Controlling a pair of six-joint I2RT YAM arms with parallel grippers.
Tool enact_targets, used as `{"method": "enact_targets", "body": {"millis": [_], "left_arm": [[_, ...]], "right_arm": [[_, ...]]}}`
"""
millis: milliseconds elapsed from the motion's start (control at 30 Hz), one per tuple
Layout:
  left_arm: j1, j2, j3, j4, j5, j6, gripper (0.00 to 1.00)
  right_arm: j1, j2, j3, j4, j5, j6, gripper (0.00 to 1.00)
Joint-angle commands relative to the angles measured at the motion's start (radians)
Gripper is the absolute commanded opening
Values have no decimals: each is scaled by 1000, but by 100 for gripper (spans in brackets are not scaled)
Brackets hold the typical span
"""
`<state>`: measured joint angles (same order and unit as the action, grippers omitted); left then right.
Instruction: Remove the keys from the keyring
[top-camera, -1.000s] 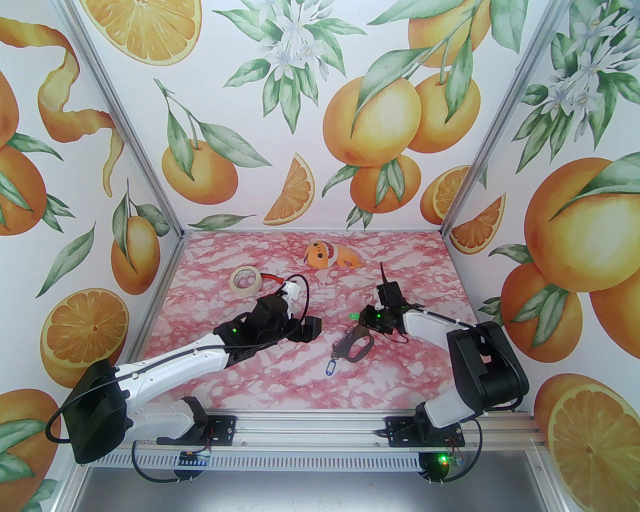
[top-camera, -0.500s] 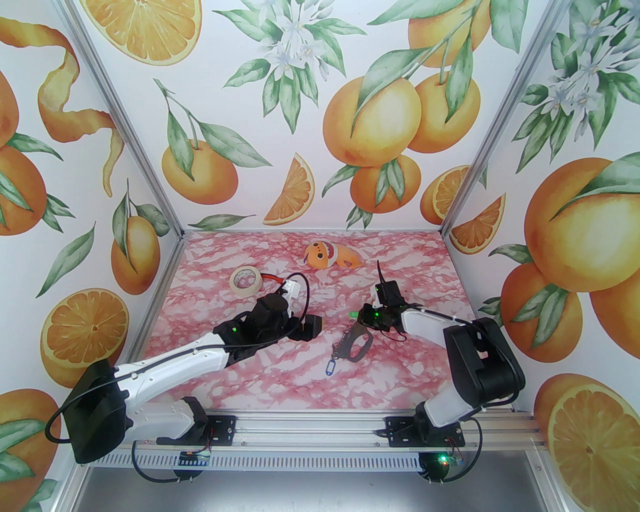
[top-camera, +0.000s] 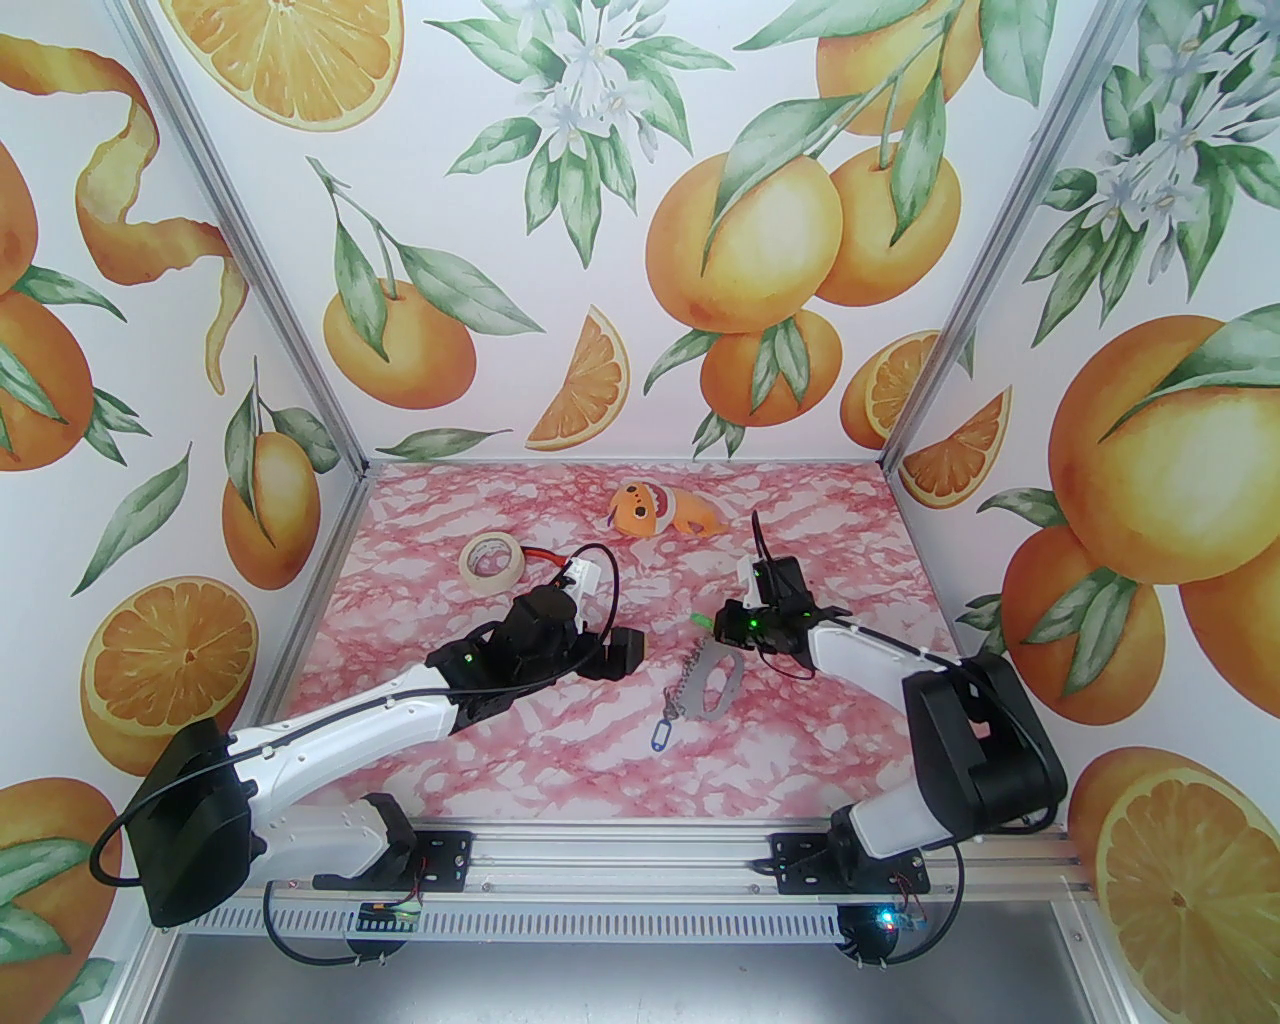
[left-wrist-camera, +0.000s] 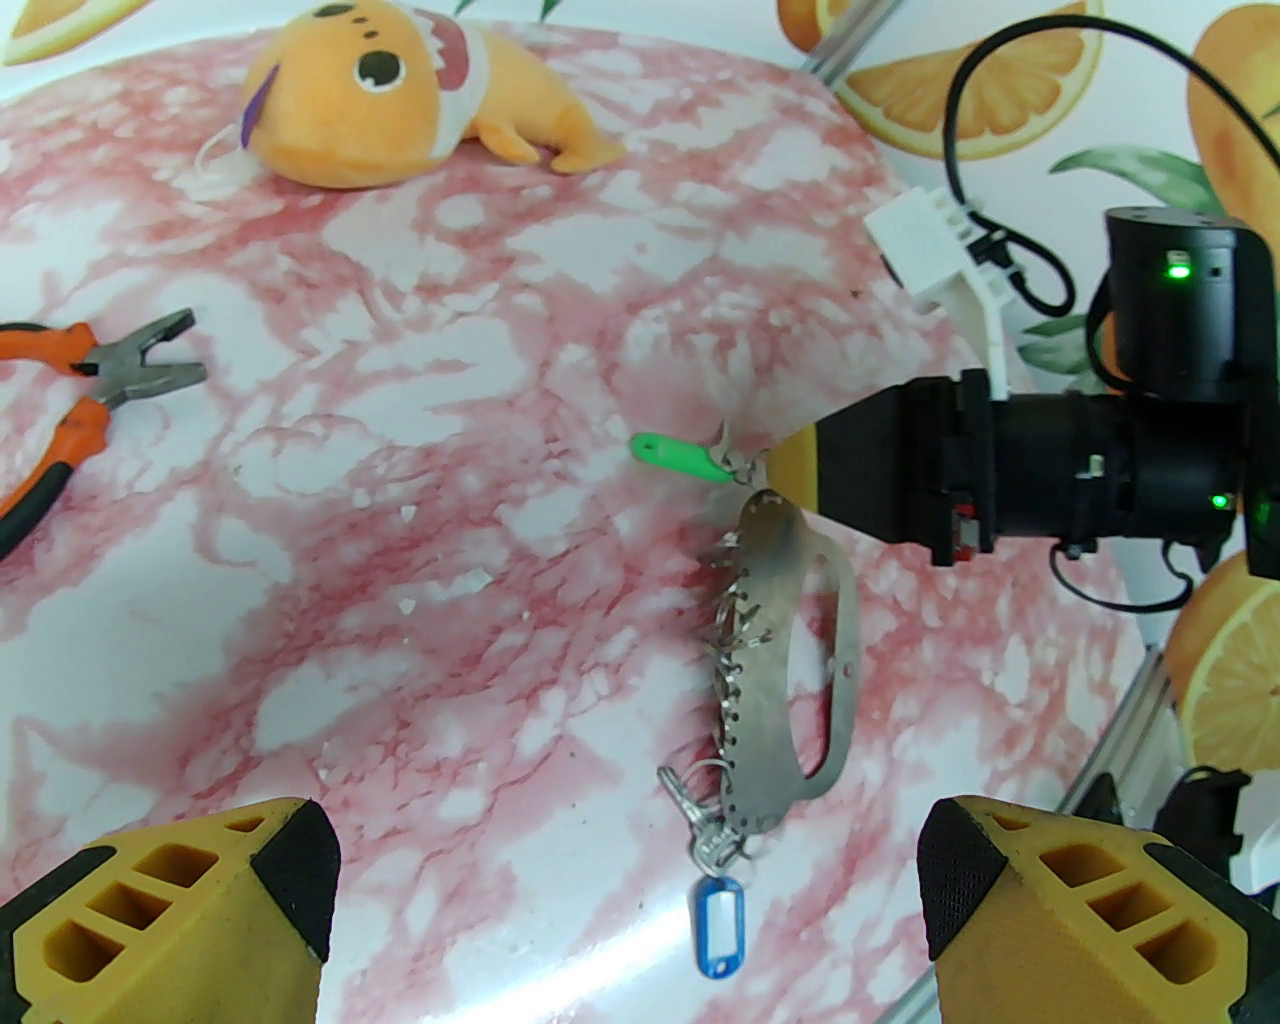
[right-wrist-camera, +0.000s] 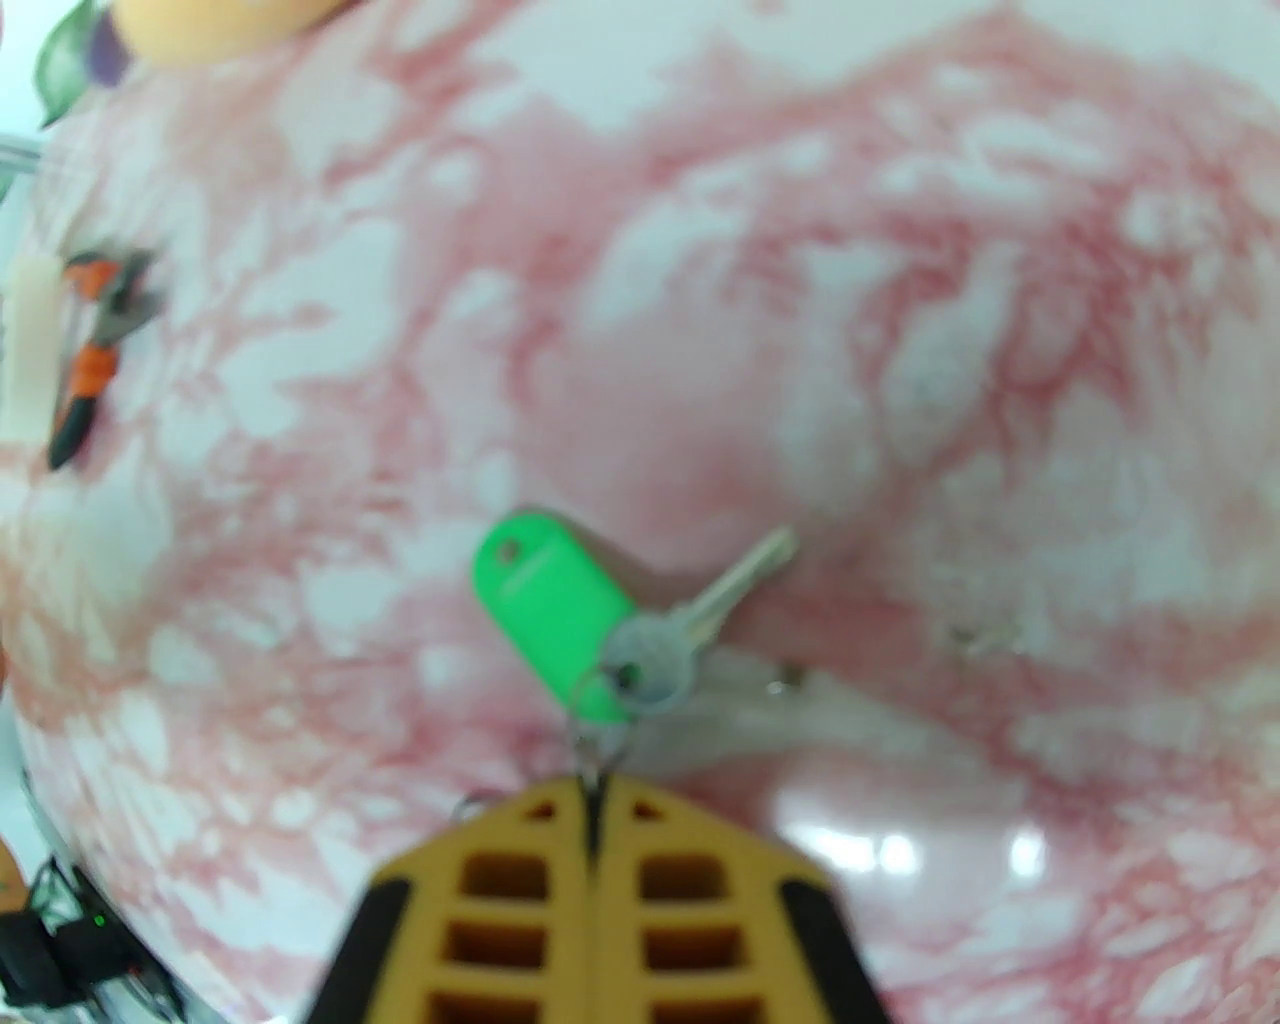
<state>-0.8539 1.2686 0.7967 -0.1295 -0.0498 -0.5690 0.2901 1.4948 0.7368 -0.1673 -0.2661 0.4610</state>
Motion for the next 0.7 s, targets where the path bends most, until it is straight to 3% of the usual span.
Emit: {"method": "enact_targets", "body": {"millis": [0, 300, 533, 667], "left_arm": [[-5, -66, 19, -18, -28, 18, 100], [10, -288, -43, -78, -136, 113, 100], [50, -498, -101, -91, -139, 330, 100], [62, -588, -145, -44, -80, 462, 97]], "right_arm": [[38, -72, 28, -42, 30, -45, 0], [174, -228, 136, -197, 57, -123, 0], [278, -287, 282, -353, 48, -211, 0], [321, -309, 348, -403, 11, -260, 0]]}}
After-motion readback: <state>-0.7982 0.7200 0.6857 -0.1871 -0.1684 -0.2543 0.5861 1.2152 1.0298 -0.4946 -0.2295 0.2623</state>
